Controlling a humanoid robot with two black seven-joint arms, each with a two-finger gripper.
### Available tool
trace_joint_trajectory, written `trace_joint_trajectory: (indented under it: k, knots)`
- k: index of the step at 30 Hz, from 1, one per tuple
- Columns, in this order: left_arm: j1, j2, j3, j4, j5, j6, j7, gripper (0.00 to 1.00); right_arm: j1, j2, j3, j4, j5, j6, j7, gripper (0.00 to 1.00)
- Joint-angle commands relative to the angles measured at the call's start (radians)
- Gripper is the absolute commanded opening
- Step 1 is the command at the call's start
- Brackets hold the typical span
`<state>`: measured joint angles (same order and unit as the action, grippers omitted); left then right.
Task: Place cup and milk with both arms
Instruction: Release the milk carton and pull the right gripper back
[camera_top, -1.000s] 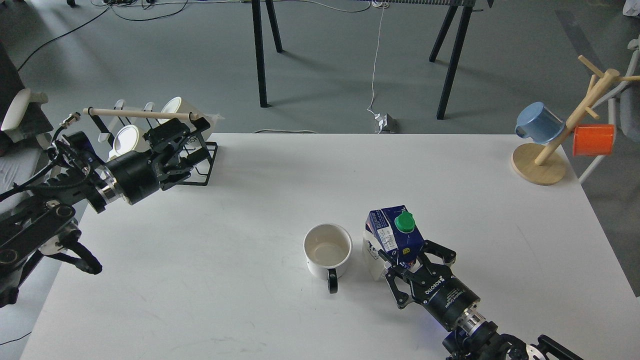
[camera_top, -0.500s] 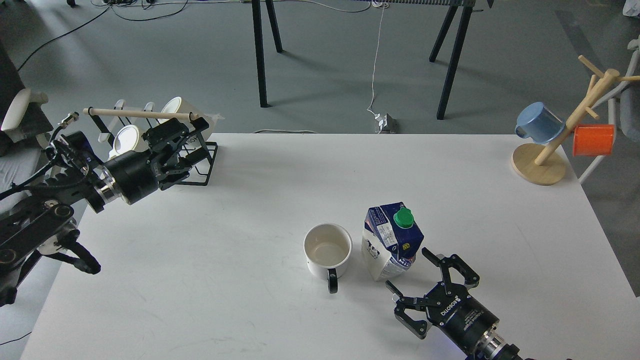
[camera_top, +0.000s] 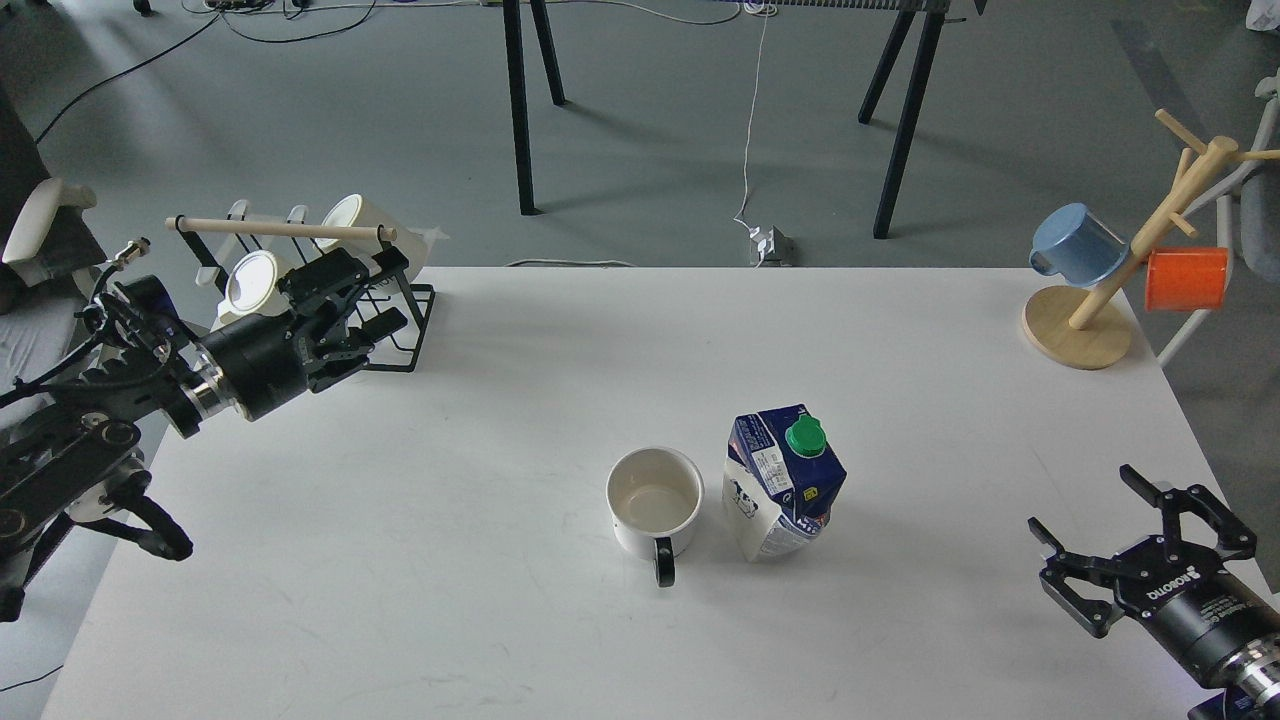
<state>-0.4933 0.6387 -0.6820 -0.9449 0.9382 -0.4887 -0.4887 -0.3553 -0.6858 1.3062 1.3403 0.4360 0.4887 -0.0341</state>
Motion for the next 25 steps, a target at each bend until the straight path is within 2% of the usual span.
trace_joint_trajectory:
  k: [1,6,10,17,25]
  knots:
    - [0.007,0.006,-0.001,0.032,-0.007,0.0,0.0,0.95,0.137,-0.03,0.038,-0.099,-0.002,0.0,0.0,0.99]
    - [0.024,0.024,-0.004,0.06,-0.021,0.0,0.0,0.95,0.356,-0.06,-0.082,-0.239,-0.002,0.0,0.0,0.99]
    - [0.036,0.041,-0.007,0.064,-0.114,0.0,0.0,0.95,0.458,-0.058,-0.169,-0.303,-0.002,0.0,0.0,0.99]
    - [0.025,0.058,-0.01,0.116,-0.262,0.0,0.0,0.95,0.493,-0.047,-0.191,-0.32,-0.006,0.0,0.0,0.99]
    - [0.021,0.058,-0.01,0.13,-0.302,0.0,0.0,0.95,0.496,-0.028,-0.203,-0.337,-0.008,0.0,0.002,0.99]
